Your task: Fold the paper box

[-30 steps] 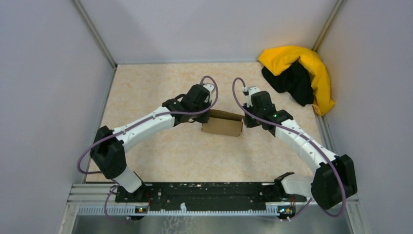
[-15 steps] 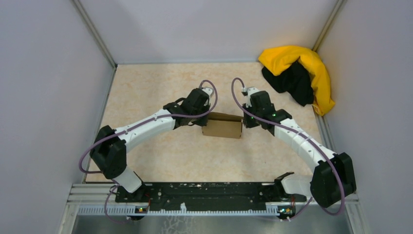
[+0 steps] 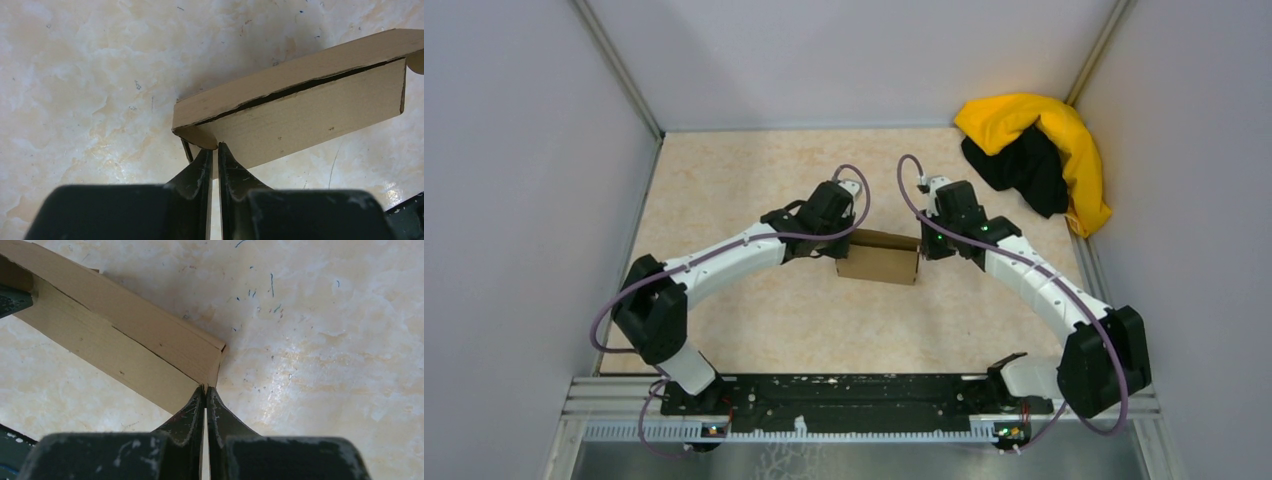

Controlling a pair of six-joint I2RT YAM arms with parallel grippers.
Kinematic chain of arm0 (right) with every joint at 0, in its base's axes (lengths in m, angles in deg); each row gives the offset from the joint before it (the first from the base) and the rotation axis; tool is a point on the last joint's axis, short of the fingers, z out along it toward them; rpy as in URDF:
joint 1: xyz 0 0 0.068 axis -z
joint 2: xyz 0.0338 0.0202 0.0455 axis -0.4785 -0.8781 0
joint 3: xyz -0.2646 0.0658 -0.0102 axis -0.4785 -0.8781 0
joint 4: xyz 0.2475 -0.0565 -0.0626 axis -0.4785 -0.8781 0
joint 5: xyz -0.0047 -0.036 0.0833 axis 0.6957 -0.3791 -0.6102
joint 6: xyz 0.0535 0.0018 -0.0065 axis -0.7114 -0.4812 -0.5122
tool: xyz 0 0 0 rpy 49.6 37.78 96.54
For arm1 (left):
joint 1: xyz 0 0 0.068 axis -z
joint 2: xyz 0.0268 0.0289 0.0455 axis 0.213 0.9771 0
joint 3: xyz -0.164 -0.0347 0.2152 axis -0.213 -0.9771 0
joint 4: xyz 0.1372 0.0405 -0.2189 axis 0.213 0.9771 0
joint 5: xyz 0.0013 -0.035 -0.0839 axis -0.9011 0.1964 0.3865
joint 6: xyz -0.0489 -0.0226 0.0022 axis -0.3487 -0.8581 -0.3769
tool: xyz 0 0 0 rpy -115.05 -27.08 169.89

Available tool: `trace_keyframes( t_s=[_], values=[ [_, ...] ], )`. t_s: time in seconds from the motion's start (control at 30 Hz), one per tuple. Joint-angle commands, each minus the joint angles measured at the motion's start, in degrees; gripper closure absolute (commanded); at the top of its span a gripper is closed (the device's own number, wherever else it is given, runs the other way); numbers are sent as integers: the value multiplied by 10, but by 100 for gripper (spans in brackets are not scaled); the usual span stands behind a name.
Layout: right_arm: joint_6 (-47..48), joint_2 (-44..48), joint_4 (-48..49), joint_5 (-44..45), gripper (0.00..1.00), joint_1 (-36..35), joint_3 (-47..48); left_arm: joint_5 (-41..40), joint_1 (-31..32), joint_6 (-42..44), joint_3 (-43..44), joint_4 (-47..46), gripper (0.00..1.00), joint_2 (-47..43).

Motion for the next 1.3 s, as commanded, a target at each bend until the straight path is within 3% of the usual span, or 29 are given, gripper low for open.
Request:
trace_keyframes(
  t_s=[0.0,1.27],
  values=[
    [-14,-8,3,-32,100,3,38,12,0,-11,-2,-13,88,19],
    [-63,-60,-19,-121,100,3,89,18,-1,-27,0,-12,89,46]
  ],
)
